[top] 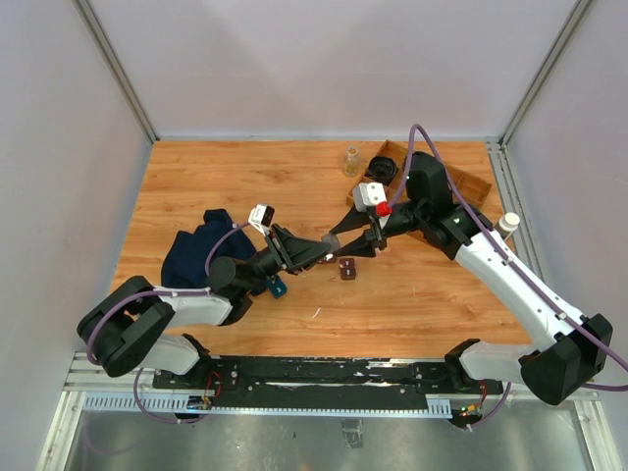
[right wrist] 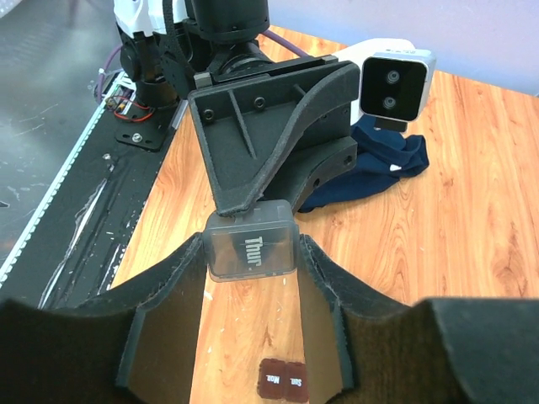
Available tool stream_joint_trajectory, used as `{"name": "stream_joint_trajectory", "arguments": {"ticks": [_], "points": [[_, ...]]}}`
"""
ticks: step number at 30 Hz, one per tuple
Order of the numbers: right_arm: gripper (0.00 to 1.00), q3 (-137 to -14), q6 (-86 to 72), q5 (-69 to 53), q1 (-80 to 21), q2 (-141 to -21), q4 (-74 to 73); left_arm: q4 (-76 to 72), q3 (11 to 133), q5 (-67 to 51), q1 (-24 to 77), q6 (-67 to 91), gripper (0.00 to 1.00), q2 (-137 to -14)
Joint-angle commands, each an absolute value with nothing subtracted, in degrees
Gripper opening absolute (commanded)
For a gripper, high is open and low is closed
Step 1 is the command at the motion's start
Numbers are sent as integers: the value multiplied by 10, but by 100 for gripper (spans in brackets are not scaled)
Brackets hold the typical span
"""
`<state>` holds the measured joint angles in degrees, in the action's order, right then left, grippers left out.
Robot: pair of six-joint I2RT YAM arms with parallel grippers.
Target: Sort the pills into containers
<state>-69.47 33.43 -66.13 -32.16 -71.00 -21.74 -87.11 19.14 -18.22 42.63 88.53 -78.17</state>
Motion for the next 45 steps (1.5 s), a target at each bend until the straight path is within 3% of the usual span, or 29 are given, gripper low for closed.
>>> {"name": "stream_joint_trajectory", "arguments": {"ticks": [1, 5, 11, 17, 33, 41, 45], "points": [[23, -700, 334, -696, -328, -699, -247, -1020, 190, -196, 427, 872, 0, -783], [26, -697, 315, -715, -327, -699, -247, -1021, 185, -221, 417, 871, 0, -786], [52, -702, 305, -679, -314, -692, -247, -1020, 187, -250, 413, 863, 0, -786], [59, -706, 305, -647, -300, -675, -247, -1021, 186, -260, 413, 866, 0, -793], [57, -708, 272, -588, -266, -658, -230, -1020, 198, -289, 414, 872, 0, -801], [32, -697, 271, -661, -266, -662, -226, -1020, 213, -313, 414, 877, 0, -811], [29, -694, 276, -679, -266, -663, -232, -1020, 216, -321, 414, 878, 0, -809]]}}
